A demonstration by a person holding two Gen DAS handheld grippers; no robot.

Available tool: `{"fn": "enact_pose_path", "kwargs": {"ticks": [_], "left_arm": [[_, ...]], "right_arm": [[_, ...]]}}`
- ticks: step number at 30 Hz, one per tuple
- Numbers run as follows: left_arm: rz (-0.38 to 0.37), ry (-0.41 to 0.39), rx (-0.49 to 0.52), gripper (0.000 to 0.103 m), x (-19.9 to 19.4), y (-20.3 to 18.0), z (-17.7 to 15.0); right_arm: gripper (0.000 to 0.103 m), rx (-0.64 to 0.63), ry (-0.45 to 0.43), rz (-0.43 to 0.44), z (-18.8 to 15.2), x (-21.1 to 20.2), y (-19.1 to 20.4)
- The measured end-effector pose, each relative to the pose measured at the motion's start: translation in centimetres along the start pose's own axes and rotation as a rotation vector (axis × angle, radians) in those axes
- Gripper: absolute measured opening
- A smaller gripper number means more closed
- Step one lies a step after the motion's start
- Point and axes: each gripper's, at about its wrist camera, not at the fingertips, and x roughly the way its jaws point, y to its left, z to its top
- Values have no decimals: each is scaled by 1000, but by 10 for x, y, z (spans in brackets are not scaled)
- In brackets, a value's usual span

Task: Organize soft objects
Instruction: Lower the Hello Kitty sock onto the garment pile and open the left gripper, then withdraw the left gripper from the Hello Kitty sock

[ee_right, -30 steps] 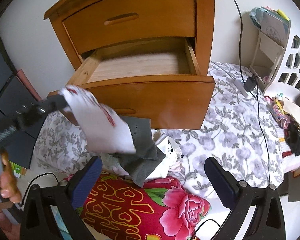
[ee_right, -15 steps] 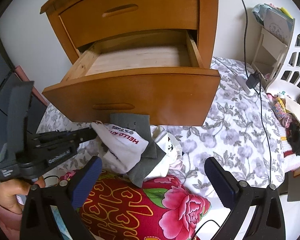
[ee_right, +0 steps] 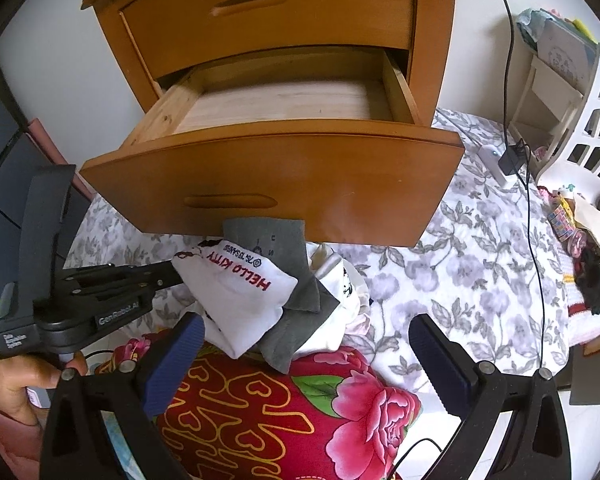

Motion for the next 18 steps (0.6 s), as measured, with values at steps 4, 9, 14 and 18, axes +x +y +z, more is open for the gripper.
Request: {"fn": "enact_pose_path", "kwargs": {"ticks": [4,9,14,18], "left_arm": [[24,-23,9,38,-14,1,0],[45,-83,-13,67,-40,8,0],[82,-170,-41,81,-69,12,1],[116,-239,-57,95,-83,16,-2]], "right_arm": [[103,1,-7,-4,0,-3,2],[103,1,-19,-3,0,-8,5],[103,16,-42,-2,2,-16,8],[103,33,-59,-2,4,-21,9]]}}
